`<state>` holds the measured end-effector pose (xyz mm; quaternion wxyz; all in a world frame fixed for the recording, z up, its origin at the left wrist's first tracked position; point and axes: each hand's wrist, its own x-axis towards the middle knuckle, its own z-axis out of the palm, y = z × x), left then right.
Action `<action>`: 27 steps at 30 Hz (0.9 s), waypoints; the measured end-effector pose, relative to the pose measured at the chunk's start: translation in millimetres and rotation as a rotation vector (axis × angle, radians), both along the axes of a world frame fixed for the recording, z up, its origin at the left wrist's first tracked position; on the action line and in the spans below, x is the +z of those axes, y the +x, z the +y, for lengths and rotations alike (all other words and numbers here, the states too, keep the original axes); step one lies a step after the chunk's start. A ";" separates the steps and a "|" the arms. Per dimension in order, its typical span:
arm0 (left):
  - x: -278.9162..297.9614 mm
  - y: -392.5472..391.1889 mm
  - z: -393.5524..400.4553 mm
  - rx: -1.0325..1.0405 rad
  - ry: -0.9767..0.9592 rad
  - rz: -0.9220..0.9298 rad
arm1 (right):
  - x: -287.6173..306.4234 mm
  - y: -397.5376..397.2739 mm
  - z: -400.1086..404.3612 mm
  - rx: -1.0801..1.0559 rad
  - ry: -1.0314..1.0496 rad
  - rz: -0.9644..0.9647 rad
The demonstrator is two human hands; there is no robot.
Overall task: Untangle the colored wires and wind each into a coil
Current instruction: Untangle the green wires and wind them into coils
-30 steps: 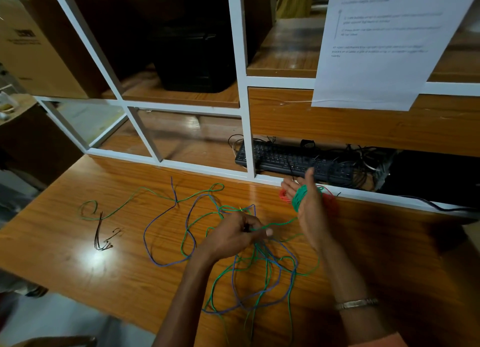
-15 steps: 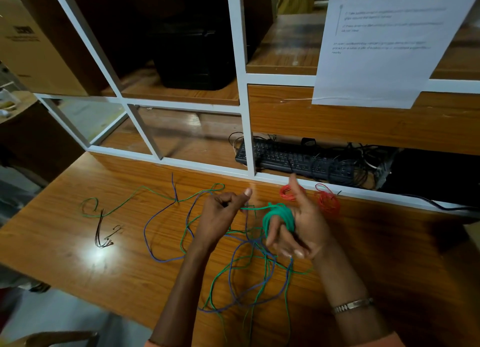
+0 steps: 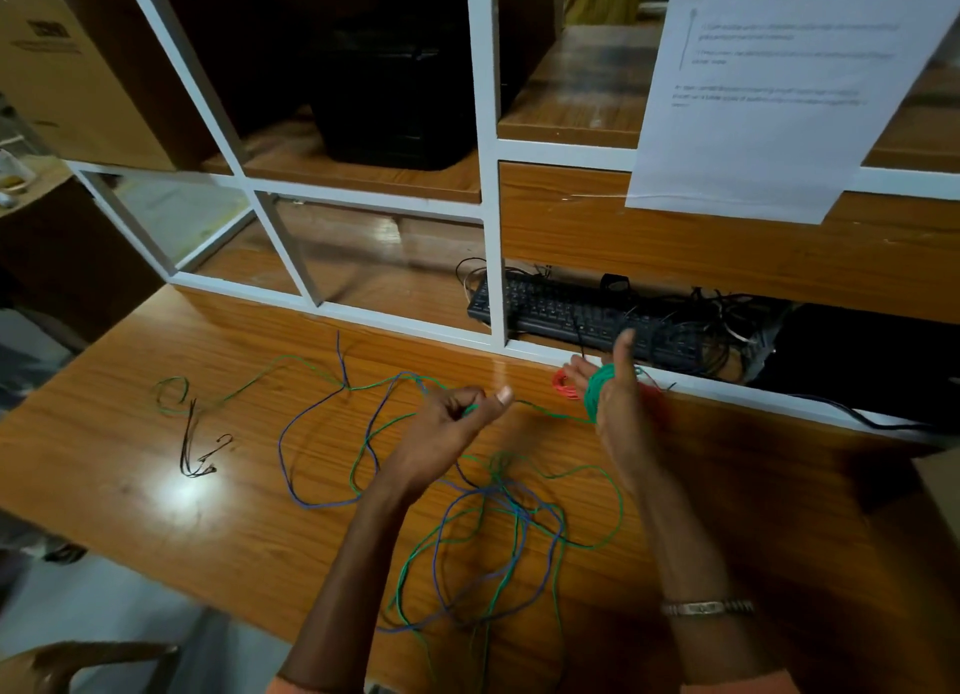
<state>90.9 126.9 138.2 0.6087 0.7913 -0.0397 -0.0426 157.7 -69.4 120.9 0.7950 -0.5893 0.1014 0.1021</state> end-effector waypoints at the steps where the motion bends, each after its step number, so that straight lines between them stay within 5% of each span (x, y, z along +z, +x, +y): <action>1: 3.8 3.0 0.3 0.028 -0.030 -0.040 | -2.4 -2.8 4.3 0.026 -0.039 0.040; 7: 20.5 14.8 2.4 0.098 -0.111 -0.183 | -7.3 -32.9 26.1 0.705 -0.305 0.136; 13: 10.6 14.9 10.7 0.163 -0.080 -0.183 | 14.3 -43.3 18.4 1.193 0.318 0.072; 18: -9.6 7.6 10.9 0.087 -0.035 -0.105 | 29.4 -34.7 -1.0 0.966 1.130 -0.194; 20: -17.1 5.8 10.4 0.013 0.045 -0.051 | 32.2 -27.6 -8.6 0.665 1.210 -0.241; 23: -20.2 3.2 3.2 -0.129 0.191 0.030 | 37.4 -20.2 -12.0 0.230 1.011 -0.217; 27: -19.6 3.2 -17.7 -0.236 0.144 0.013 | 17.4 -14.6 8.5 0.035 -0.021 -0.148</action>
